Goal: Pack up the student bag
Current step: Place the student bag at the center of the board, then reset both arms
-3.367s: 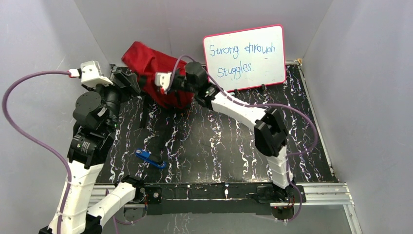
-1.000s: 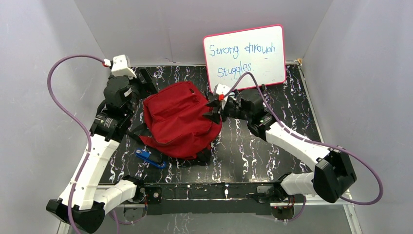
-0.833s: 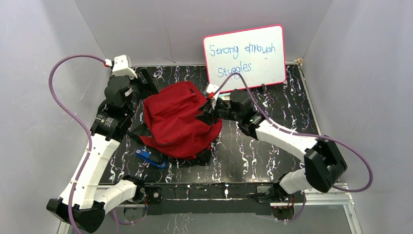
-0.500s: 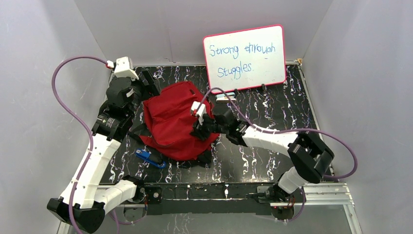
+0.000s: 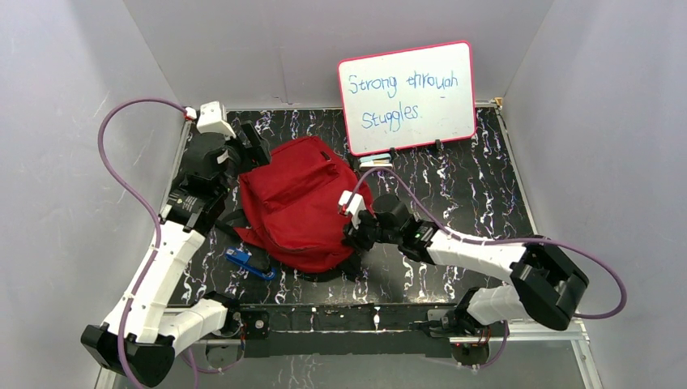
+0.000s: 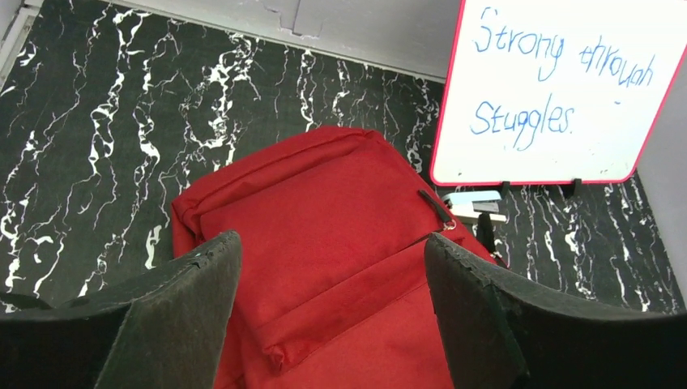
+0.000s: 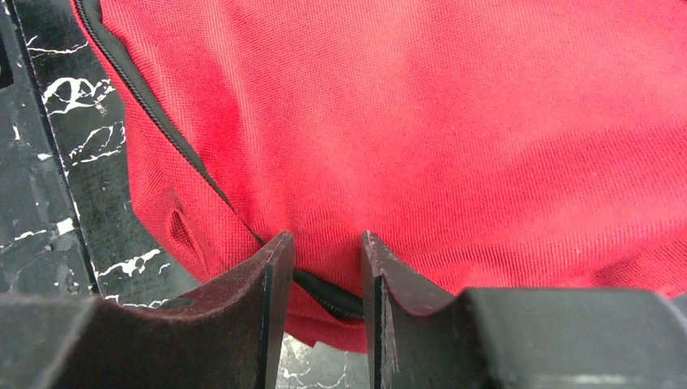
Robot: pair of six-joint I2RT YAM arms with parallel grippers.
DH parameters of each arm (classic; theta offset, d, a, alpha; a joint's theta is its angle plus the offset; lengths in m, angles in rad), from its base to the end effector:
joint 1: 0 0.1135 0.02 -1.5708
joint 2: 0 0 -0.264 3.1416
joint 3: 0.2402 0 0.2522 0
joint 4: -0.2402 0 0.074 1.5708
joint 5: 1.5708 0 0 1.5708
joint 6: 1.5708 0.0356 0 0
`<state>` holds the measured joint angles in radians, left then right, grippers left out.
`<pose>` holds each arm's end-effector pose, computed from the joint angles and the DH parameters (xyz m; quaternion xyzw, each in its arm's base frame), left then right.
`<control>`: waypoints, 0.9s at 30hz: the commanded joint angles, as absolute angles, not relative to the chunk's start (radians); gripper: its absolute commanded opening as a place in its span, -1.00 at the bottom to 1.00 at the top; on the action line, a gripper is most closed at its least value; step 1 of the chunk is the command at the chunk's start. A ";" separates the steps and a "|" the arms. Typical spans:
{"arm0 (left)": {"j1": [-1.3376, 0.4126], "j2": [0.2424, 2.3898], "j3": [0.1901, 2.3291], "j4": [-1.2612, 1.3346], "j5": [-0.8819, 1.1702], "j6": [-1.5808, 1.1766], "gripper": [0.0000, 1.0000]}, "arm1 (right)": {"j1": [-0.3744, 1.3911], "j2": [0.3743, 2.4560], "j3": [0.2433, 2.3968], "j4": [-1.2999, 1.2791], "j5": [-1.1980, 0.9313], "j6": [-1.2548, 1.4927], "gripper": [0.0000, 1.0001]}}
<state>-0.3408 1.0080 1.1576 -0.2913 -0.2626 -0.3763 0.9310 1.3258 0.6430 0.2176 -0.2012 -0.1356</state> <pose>0.2102 -0.0647 0.4173 -0.0991 0.7472 -0.1354 0.6430 0.1622 0.2298 0.2128 -0.4759 0.7024 0.2811 0.4485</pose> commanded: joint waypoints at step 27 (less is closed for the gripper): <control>-0.345 0.834 0.974 -0.378 -0.560 -0.362 0.84 | 0.937 0.690 0.735 0.242 1.109 -0.104 0.97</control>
<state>-0.3420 0.8810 1.0035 -0.3462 -0.4812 -0.3408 0.9318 0.7395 0.7200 0.2104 0.8646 -0.1188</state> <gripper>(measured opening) 0.916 0.985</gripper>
